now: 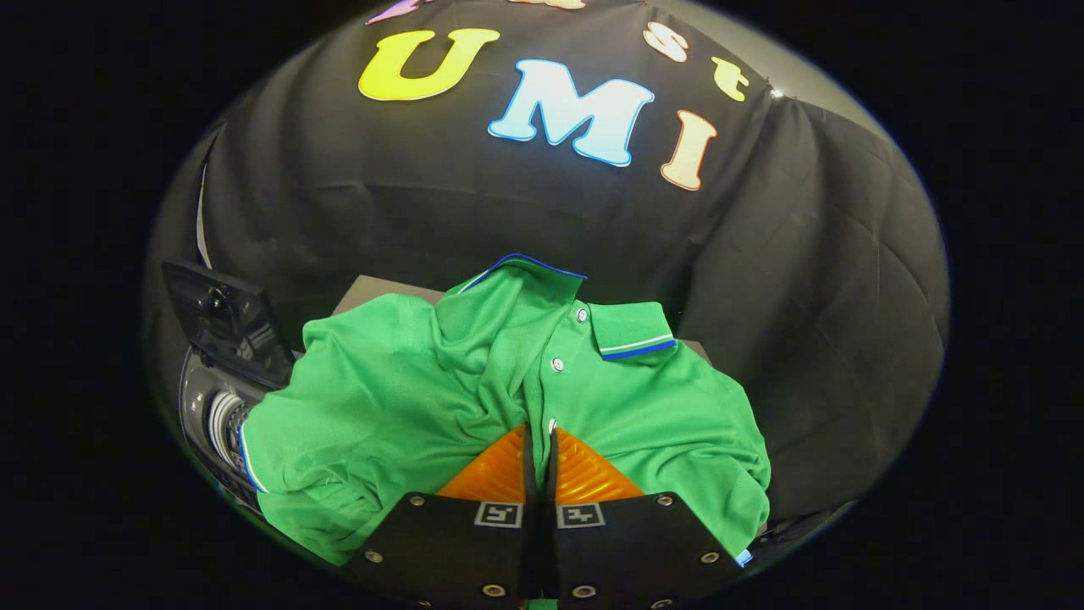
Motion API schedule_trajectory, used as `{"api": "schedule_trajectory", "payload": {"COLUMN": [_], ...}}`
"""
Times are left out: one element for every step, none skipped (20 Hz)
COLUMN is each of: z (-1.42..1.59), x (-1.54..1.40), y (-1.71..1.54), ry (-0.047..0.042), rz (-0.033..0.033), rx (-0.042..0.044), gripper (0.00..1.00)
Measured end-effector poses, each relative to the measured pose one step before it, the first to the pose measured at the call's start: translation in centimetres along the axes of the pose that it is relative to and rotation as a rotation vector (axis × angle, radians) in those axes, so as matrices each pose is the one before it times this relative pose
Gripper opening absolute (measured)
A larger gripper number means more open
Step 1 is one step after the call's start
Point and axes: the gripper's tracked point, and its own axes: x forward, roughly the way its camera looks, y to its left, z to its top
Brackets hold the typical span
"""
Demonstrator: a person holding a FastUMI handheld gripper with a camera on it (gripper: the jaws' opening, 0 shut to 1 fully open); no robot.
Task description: Put the clothes into the washing machine and then close the washing machine lid.
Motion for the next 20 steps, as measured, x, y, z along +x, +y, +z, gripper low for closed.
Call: {"api": "schedule_trajectory", "payload": {"z": [0.345, 0.419, 0.569, 0.652, 0.650, 0.364, 0.601, 0.923, 0.485, 0.726, 0.727, 0.872, 0.646, 0.713, 0.637, 0.704, 0.454, 0.512, 0.438, 0.361], "x": [-0.337, -0.577, -0.517, -0.717, -0.718, -0.391, -0.816, -0.933, -1.273, -1.126, -1.050, -1.115, -1.031, -1.148, -1.199, -1.137, -1.203, -1.235, -1.141, -1.141], "y": [-0.312, -0.238, -0.267, -0.187, -0.066, 0.011, 0.190, 0.263, 0.402, 0.437, 0.463, 0.605, 0.848, 0.921, 0.924, 1.032, 1.124, 1.223, 1.212, 1.230], "ry": [-0.01556, -0.01518, -0.01090, -0.01457, -0.01470, 0.00104, -0.01227, -0.02139, -0.01747, -0.01393, -0.01737, -0.01627, -0.01393, -0.01466, -0.01191, -0.00972, -0.01314, -0.01071, -0.01260, -0.00988], "rz": [-0.00044, -0.00243, -0.01010, -0.01035, -0.00788, -0.00533, -0.00071, -0.00246, -0.00561, -0.00669, -0.00721, -0.00340, -0.00034, 0.00104, 0.00253, 0.00042, 0.00370, 0.00384, 0.00411, 0.00396], "rx": [0.02302, 0.01411, 0.00560, -0.00100, -0.00102, 0.00808, 0.01018, 0.00764, 0.00357, 0.00393, 0.00537, 0.00923, 0.00965, 0.00770, 0.00418, 0.00226, 0.00106, 0.00345, 0.00239, 0.00189], "gripper": [0.01, 0.01, 0.01, 0.00, 0.00, 0.00, 0.01, 0.00, 0.01, 0.01, 0.01, 0.01, 0.01, 0.00, 0.00, 0.01, 0.01, 0.00, 0.01, 0.00]}}
